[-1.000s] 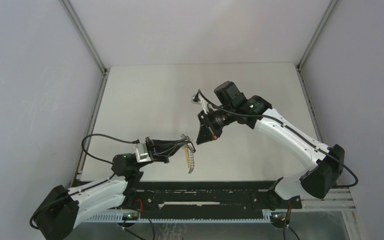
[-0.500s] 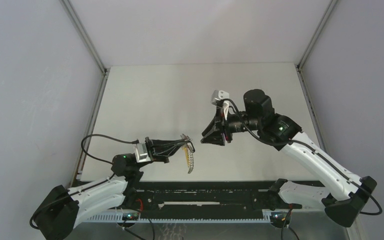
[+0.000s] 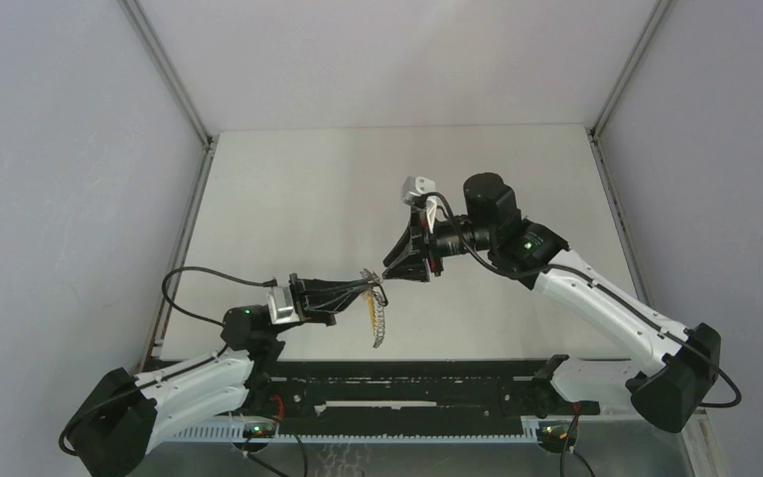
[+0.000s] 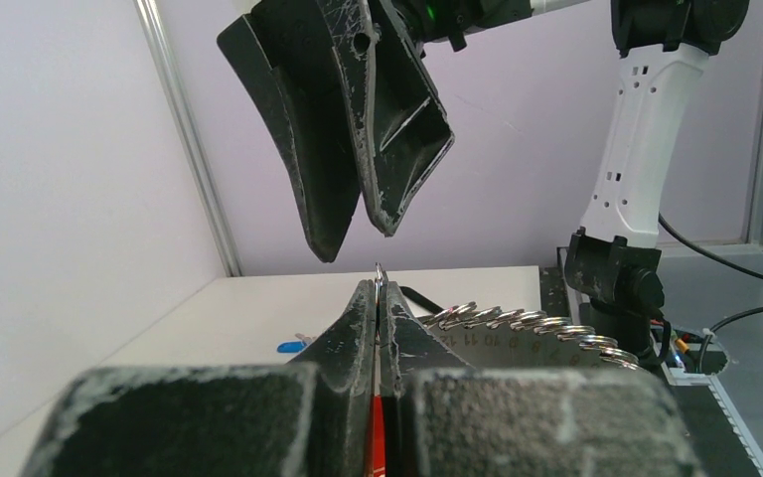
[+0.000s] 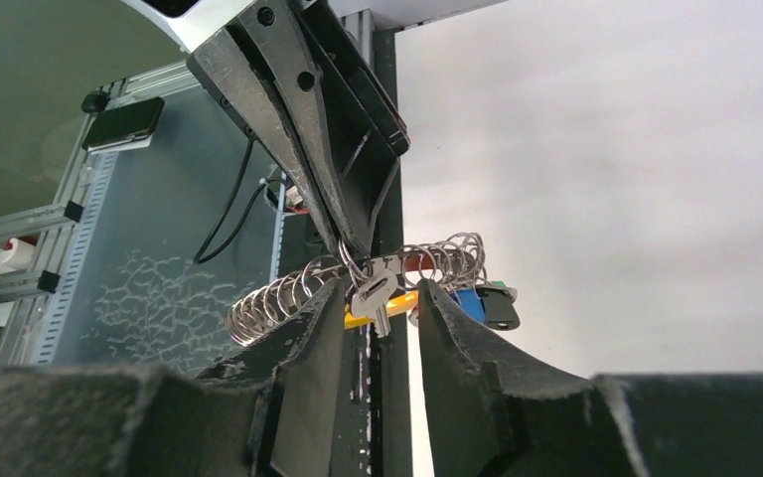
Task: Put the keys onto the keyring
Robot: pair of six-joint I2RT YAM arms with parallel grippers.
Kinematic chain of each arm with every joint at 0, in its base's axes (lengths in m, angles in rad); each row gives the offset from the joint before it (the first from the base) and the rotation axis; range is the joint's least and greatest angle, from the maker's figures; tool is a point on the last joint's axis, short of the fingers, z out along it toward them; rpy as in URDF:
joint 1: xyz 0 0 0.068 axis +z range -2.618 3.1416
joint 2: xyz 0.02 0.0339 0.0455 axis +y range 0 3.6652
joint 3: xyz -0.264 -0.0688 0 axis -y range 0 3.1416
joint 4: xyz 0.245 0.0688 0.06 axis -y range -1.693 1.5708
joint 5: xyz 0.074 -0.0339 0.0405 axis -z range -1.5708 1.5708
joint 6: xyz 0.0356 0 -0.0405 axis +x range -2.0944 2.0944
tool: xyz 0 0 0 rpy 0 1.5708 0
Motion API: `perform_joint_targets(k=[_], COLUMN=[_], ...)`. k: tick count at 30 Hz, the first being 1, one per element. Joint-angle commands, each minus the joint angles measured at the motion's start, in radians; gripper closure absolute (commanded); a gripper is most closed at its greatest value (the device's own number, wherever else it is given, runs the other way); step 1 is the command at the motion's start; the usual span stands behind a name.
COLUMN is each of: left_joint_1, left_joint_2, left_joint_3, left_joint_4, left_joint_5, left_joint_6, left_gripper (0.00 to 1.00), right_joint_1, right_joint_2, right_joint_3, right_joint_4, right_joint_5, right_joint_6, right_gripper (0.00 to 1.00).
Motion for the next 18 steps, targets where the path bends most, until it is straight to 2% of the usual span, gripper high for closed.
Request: perform_joint_targets(k=[1,11,18], left_joint_1=[-0.004,-0.004,-0.004], left_joint_2=[-0.009,-0.006,-0.008], left_joint_3=[0.023,0.026,0.029], left_joint_4=[0.073,0.073,0.073], left_joint_5=[0.005,-0.003,-0.002], left_joint_6=[-0.013,-0.013,-0.010], left_gripper=[1.00,1.00,1.00], right_joint_1=[-0.002,0.014,0.017], right_joint_2=[0.016,0.049,0.063], right_joint_3=[0.005,0.005,0.006], right_joint_4=[0.069,0.045,0.068], right_joint_5=[-0.077,-0.133,-0.159], right_joint_6=[0.005,-0.001,0.019], right_gripper=[0.67,0.74,0.84])
